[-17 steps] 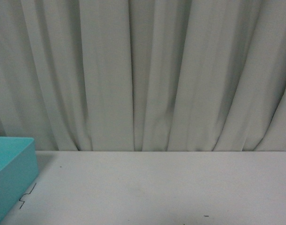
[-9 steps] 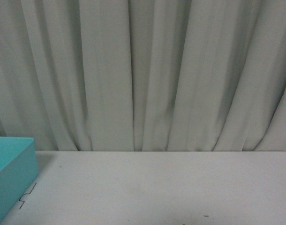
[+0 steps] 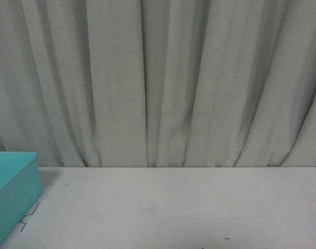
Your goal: Wind up and store yellow beetle toy
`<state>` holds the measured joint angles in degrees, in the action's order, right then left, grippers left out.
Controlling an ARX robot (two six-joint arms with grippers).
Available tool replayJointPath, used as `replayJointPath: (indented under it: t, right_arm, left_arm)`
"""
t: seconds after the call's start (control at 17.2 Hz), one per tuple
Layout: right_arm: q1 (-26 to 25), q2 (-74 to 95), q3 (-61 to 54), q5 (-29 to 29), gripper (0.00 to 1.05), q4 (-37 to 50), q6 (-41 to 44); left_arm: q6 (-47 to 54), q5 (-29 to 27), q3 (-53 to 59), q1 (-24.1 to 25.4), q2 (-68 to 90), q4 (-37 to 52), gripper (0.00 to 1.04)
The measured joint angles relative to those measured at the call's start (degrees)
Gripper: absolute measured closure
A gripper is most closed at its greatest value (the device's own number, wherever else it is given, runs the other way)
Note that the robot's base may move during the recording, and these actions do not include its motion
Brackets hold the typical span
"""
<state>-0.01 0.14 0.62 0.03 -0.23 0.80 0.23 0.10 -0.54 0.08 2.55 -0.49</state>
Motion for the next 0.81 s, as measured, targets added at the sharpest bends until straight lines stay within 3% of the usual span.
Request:
replayJointPath:
  t: [0.35, 0.41, 0.7, 0.81]
  right_arm:
    - [0.00, 0.00, 0.00, -0.02, 0.07, 0.00, 0.00]
    - [0.00, 0.00, 0.00, -0.02, 0.07, 0.00, 0.00]
    - [0.00, 0.00, 0.00, -0.02, 0.07, 0.00, 0.00]
    - [0.00, 0.00, 0.00, 0.00, 0.07, 0.00, 0.00]
  left_arm:
    - [-0.09, -0.13, 0.00, 0.00, -2.21, 0.31, 1.01]
    - [-0.07, -0.13, 0.00, 0.00, -2.21, 0.28, 0.86]
    - [-0.07, -0.13, 0.00, 0.00, -2.21, 0.28, 0.41]
    - [-0.07, -0.13, 0.00, 0.00, -2.21, 0.26, 0.16]
